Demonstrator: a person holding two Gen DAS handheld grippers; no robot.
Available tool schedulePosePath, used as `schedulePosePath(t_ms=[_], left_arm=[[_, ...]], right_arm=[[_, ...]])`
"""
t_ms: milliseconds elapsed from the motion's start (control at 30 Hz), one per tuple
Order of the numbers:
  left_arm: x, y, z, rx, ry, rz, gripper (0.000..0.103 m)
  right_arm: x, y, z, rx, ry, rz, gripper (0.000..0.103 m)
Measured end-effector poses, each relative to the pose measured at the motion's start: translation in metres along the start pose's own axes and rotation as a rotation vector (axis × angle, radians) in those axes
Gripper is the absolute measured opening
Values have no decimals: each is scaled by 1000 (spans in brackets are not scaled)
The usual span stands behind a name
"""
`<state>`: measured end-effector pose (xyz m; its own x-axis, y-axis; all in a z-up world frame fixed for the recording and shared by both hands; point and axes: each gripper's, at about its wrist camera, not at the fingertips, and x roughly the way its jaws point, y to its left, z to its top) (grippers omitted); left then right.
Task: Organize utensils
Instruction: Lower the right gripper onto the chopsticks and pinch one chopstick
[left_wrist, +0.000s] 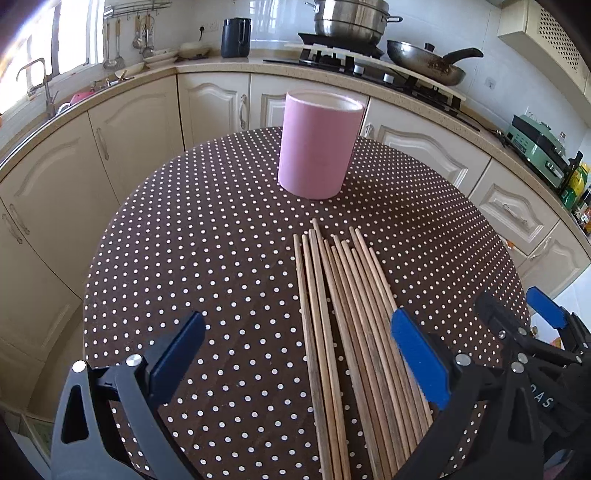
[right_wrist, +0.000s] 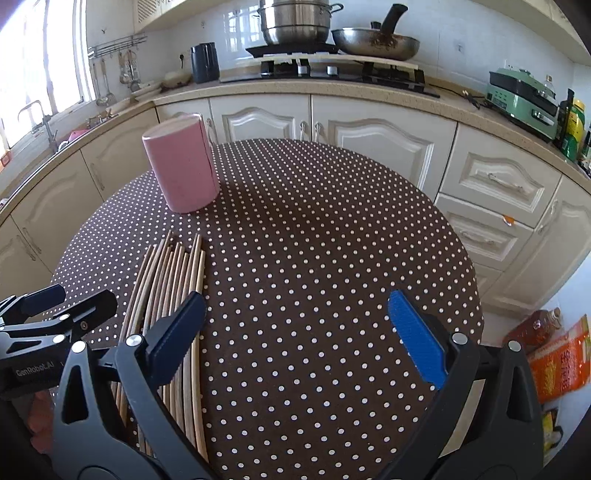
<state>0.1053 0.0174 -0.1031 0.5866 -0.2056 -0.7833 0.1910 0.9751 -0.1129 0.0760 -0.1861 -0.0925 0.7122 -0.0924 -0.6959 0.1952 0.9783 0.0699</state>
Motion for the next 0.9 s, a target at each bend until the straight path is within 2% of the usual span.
schedulePosePath(t_ms=[200, 400, 533, 900], left_arm=[[27, 12, 0, 53, 105, -43, 99], [42, 24, 0, 87, 156, -59, 99], [49, 33, 0, 86, 179, -48, 99], [47, 51, -6, 66, 173, -28, 99]], right_arm=[[14, 10, -13, 48, 92, -12, 97], [27, 20, -25, 69, 173, 12, 97], [30, 31, -31, 43, 183, -34, 97], [31, 49, -32, 1, 171, -91, 97]])
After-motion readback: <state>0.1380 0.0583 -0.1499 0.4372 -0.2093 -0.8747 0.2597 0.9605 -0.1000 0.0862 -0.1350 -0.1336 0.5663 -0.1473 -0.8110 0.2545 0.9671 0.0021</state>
